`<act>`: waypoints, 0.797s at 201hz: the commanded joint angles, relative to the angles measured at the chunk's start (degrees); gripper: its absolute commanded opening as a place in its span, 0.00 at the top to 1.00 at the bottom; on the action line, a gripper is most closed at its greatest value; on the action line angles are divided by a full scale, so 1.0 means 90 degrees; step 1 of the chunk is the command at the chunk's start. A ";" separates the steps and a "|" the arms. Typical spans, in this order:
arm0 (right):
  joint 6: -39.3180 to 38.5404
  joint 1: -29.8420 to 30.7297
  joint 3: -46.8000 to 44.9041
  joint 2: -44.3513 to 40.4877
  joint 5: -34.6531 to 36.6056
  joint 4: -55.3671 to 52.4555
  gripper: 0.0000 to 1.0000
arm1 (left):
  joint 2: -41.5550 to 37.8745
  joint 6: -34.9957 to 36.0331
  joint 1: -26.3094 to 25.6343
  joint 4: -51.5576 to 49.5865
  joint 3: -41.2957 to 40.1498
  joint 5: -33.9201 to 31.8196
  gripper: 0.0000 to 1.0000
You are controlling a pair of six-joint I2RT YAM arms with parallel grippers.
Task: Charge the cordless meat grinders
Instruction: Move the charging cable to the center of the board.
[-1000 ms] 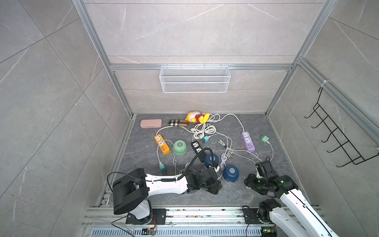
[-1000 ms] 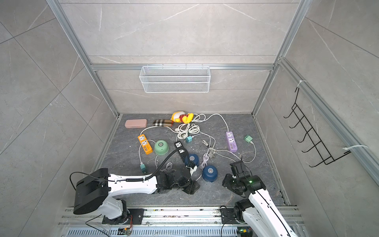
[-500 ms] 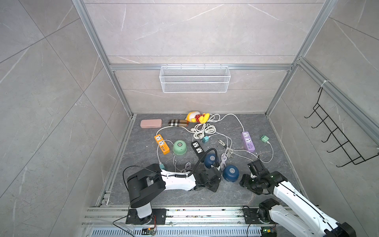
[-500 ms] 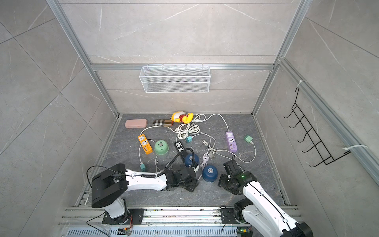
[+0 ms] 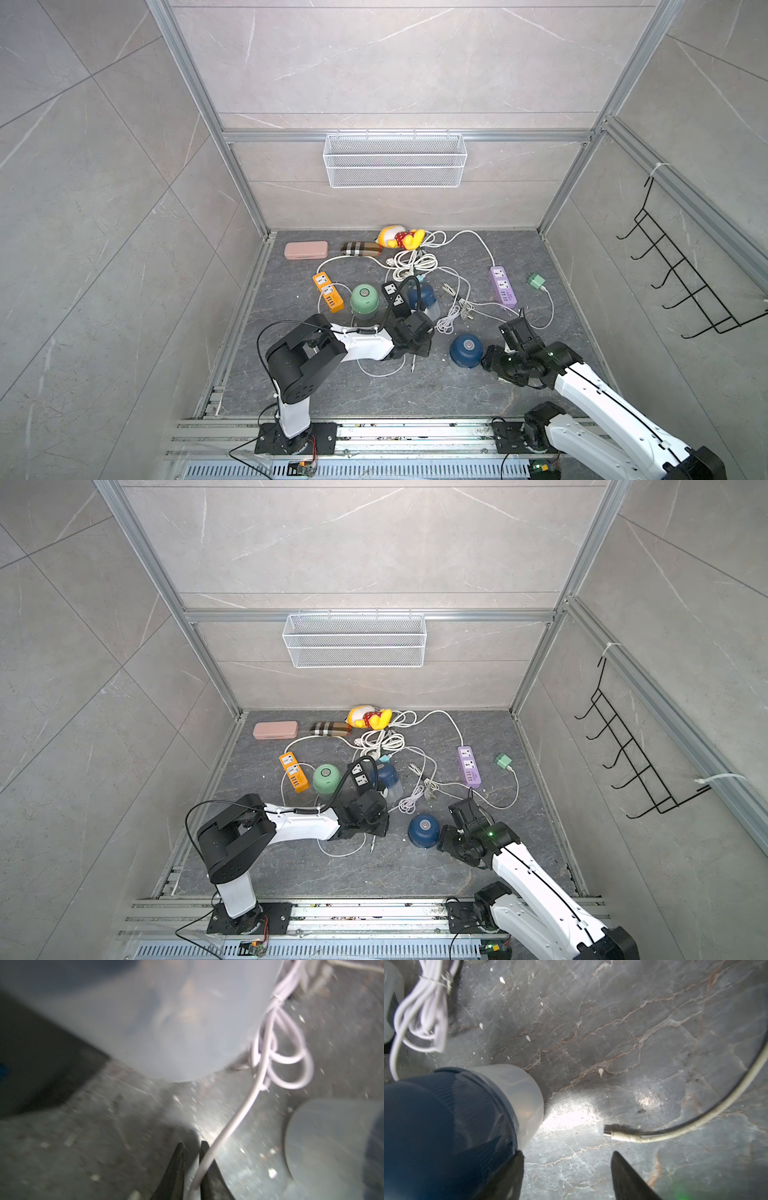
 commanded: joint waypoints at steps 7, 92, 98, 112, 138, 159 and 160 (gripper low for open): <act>-0.0012 0.0051 0.0268 -0.0198 0.0212 -0.0326 0.28 | 0.0141 0.0233 0.0172 -0.0223 0.0172 0.0051 0.81; -0.0419 0.0198 0.1559 -0.0432 -0.0257 -0.1068 0.01 | -0.0647 0.0416 -0.0097 -0.0188 -0.0324 0.0290 0.21; -0.0410 0.0288 0.1653 -0.0288 -0.0282 -0.1050 0.01 | -0.0755 0.0415 -0.0118 -0.0224 -0.0370 0.0232 0.17; -0.0372 0.0576 0.1865 0.0009 -0.0062 -0.1060 0.01 | -0.1060 0.0390 -0.0173 -0.0357 -0.0490 0.0080 0.15; -0.0235 0.1089 0.2024 0.0523 0.0344 -0.0895 0.01 | -0.1769 0.0281 -0.0217 -0.0685 -0.0791 -0.0309 0.13; -0.0134 0.1549 0.2161 0.1117 0.0682 -0.0687 0.01 | -0.2406 0.0154 -0.0213 -0.1056 -0.1021 -0.0659 0.11; -0.0128 0.1577 0.2172 0.1149 0.0708 -0.0683 0.01 | -0.2434 0.0148 -0.0211 -0.1079 -0.1031 -0.0681 0.11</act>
